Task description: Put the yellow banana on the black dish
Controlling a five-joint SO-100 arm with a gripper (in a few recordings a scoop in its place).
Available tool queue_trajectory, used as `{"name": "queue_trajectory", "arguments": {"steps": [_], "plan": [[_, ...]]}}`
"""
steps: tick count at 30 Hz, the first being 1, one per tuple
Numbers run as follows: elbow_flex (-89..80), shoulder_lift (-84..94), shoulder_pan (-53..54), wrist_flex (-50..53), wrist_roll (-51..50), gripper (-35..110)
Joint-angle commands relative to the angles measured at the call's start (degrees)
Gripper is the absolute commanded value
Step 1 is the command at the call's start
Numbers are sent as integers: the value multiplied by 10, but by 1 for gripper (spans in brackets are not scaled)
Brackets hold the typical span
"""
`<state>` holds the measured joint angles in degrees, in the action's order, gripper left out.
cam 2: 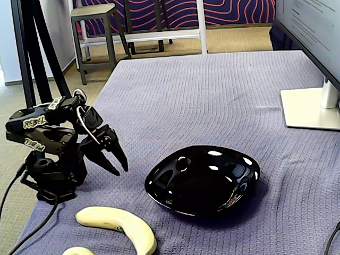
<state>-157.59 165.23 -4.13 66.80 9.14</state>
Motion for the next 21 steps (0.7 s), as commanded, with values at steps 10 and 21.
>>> {"name": "queue_trajectory", "arguments": {"steps": [10,21], "plan": [[203,-207,12,-2,-26,5],[348,-345,14,39,346,3]]}}
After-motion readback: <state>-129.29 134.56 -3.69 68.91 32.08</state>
